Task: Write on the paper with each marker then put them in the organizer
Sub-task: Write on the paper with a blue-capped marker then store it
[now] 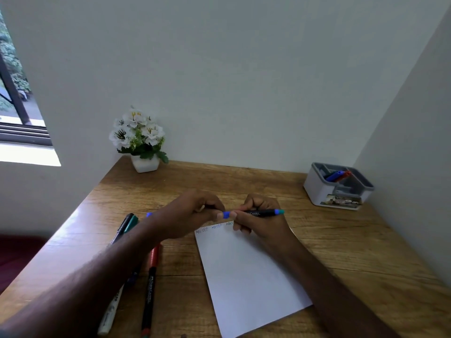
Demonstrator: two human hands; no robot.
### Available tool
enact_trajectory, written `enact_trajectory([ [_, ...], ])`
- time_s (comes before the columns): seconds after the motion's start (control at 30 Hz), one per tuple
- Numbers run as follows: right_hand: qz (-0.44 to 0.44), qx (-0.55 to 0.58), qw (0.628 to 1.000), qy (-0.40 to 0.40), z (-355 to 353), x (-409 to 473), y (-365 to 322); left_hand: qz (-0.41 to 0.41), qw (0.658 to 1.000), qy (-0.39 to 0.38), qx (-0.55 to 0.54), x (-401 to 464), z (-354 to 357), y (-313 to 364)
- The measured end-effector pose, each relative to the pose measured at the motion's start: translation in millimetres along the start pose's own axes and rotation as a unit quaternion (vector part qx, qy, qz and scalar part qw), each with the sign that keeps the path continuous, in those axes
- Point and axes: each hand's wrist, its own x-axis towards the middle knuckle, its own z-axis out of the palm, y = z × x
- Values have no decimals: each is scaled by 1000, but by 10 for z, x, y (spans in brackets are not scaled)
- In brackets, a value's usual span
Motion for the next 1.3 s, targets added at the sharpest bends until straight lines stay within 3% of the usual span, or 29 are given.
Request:
enact_trajectory([
  [0.17, 3, 5, 1000, -6, 29, 1, 21, -5, 1000, -6, 3, -8, -9, 2],
  [0.37, -14, -5, 1000, 2, -7, 38, -31, -10, 998, 53, -38, 34, 4, 80],
  [0.6, -14, 32, 992, 122, -216, 66, -82, -52, 998, 47, 3, 258, 47, 202],
  [0.7, -49, -66, 982, 168, -350, 91, -141, -58, 995, 20, 77, 464, 73, 331],
  [0.87, -120, -315, 910, 242, -861, 231, -448, -37, 995, -17, 90, 1083, 236, 486],
  [1.0, -58, -415, 858, 298, -1534, 304, -966, -9, 994, -29, 109, 1546, 453, 570],
  [1.17, 49, -569, 786, 237, -1982, 545, -1196, -9, 991, -40, 128, 1958, 652, 576],
  [1.3, 121, -599, 771, 180, -2002, 773, -1118, -15, 987, -61, 146, 2095, 766, 571],
])
